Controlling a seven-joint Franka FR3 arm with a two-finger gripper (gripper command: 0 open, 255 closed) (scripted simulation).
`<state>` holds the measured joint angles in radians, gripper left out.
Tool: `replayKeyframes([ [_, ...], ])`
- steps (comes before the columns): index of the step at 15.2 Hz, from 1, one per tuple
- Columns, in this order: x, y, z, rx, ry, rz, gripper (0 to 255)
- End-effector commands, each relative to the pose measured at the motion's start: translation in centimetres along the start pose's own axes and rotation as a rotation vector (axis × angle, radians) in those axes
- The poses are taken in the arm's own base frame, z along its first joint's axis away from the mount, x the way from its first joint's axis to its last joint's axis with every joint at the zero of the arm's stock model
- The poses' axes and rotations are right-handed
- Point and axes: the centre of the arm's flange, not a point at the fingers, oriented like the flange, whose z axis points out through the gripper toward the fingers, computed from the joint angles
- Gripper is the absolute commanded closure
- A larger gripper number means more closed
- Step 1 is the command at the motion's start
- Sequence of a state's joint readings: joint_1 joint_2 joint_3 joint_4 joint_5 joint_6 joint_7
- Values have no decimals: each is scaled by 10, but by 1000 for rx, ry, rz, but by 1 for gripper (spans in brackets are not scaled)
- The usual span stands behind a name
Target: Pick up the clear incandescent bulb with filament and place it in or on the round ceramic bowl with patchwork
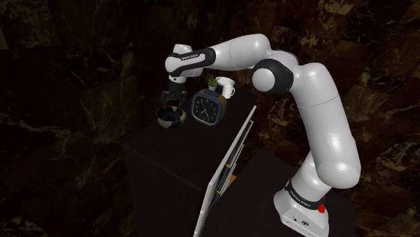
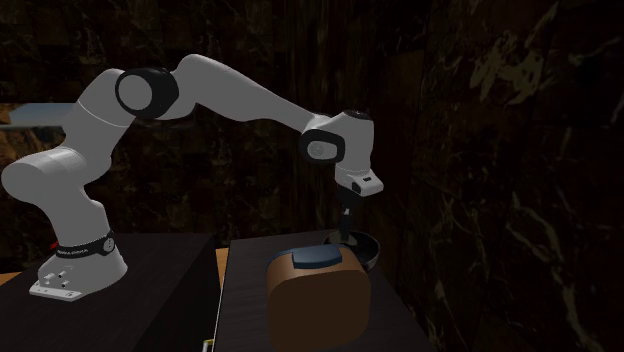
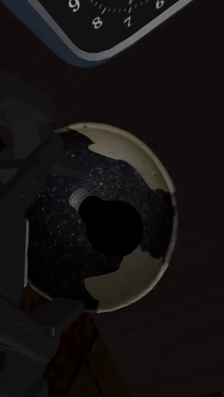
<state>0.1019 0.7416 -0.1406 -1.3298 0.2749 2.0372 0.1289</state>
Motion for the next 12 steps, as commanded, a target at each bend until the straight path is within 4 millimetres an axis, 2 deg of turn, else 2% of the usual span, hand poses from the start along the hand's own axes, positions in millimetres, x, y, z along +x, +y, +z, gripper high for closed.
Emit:
replayKeyframes([
  [1,0,0,-13,0,0,0,0],
  [4,0,0,-50,0,0,0,0],
  [12,0,0,-50,0,0,0,0],
])
